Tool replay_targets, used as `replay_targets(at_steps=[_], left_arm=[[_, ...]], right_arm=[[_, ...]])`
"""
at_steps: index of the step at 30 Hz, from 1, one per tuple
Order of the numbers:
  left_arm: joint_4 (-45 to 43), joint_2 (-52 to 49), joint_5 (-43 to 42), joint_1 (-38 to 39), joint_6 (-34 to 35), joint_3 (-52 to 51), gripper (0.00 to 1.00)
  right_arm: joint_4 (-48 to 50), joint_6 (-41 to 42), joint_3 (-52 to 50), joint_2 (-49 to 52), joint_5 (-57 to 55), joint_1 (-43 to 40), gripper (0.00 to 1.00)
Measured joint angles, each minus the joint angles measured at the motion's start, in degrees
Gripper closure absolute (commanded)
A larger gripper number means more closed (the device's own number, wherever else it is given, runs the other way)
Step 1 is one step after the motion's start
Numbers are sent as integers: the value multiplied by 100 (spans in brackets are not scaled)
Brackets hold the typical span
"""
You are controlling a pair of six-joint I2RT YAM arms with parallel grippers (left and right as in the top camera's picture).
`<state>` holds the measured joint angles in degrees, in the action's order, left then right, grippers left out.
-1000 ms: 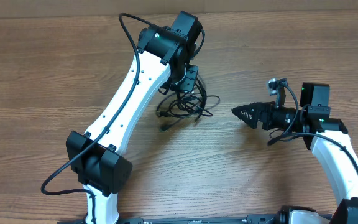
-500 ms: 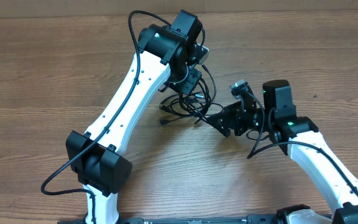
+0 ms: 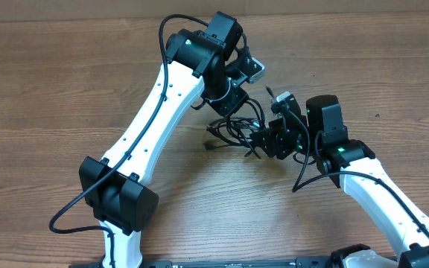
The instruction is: Untangle cables
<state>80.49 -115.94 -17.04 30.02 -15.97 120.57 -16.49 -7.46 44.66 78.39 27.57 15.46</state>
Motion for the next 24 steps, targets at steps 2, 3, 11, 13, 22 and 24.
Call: replay_targets(at_steps=[2, 3, 11, 13, 22, 24], left_arm=[[0, 0, -83, 2, -70, 0, 96], [0, 0, -105, 0, -79, 0, 96], [-28, 0, -186, 2, -68, 0, 96], [-66, -2, -118, 2, 120, -11, 96], [52, -7, 1143, -85, 2398, -22, 95], [96, -7, 1375, -286, 2988, -22, 95]], right_arm=[[2, -9, 0, 0, -11, 2, 70], [-11, -11, 0, 0, -13, 2, 80], [-422, -33, 4, 0, 181, 33, 96], [-645, -26, 4, 0, 518, 31, 96], [-647, 83, 9, 0, 1121, 31, 96], [-542, 122, 9, 0, 1172, 33, 96]])
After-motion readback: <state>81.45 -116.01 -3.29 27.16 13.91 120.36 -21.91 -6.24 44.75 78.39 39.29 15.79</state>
